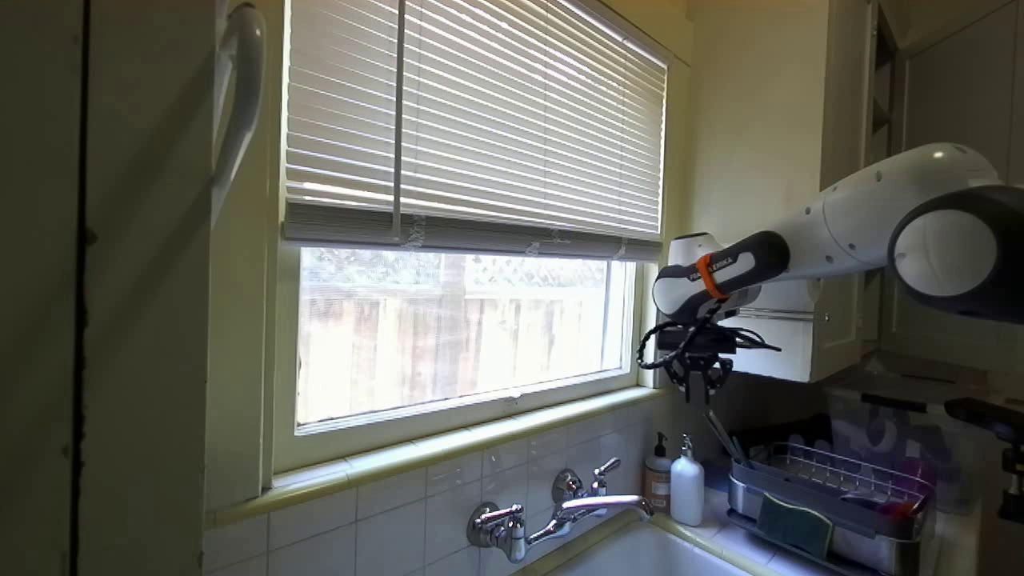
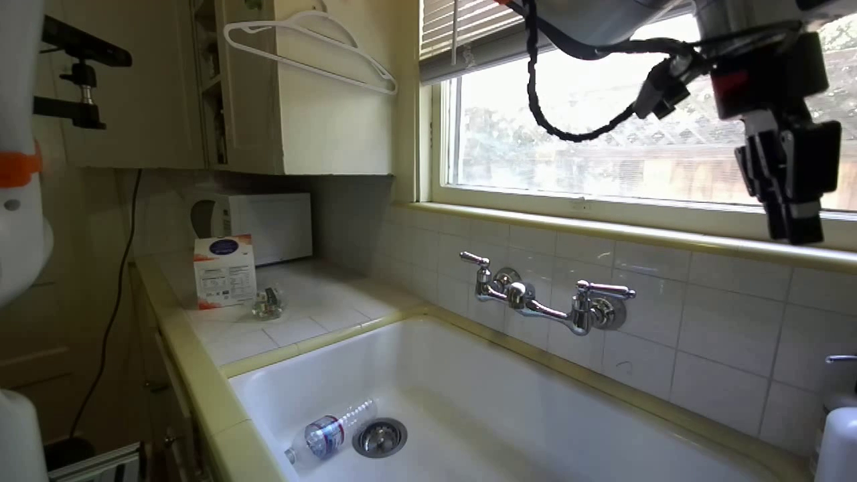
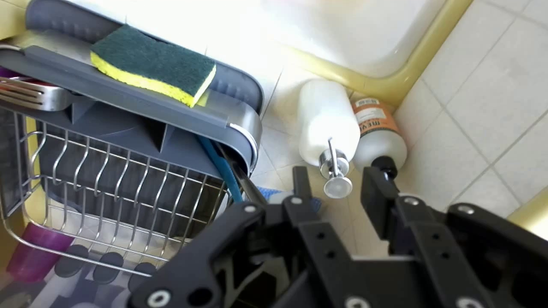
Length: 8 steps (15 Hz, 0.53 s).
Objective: Press down on the white pump bottle.
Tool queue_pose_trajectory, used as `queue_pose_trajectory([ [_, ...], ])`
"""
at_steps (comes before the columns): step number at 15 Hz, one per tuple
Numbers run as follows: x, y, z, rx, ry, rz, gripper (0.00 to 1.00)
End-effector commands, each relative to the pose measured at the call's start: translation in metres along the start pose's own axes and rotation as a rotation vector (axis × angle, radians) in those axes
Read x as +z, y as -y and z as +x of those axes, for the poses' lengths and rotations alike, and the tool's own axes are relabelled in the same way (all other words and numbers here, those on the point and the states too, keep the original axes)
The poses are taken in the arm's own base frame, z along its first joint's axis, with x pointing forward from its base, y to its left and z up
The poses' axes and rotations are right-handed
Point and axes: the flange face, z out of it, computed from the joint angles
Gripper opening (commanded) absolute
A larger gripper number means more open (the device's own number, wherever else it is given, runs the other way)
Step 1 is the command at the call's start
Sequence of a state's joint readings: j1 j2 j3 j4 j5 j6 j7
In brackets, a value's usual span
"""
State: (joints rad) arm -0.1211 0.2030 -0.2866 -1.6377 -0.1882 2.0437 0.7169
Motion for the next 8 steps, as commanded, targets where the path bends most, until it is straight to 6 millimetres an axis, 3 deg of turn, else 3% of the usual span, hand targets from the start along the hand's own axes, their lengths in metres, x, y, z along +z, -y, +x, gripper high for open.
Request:
queue_pose_trajectory([
  [1,-0.041,-0.017,-0.034,-0.182,0.074,0.045,0.69],
  [5,-0.076,-0.030,-0.063,-0.377,0.139,0.107,0.99],
  [8,-0.093,-0.039,-0.080,-0.521,0.188,0.159,1.00],
])
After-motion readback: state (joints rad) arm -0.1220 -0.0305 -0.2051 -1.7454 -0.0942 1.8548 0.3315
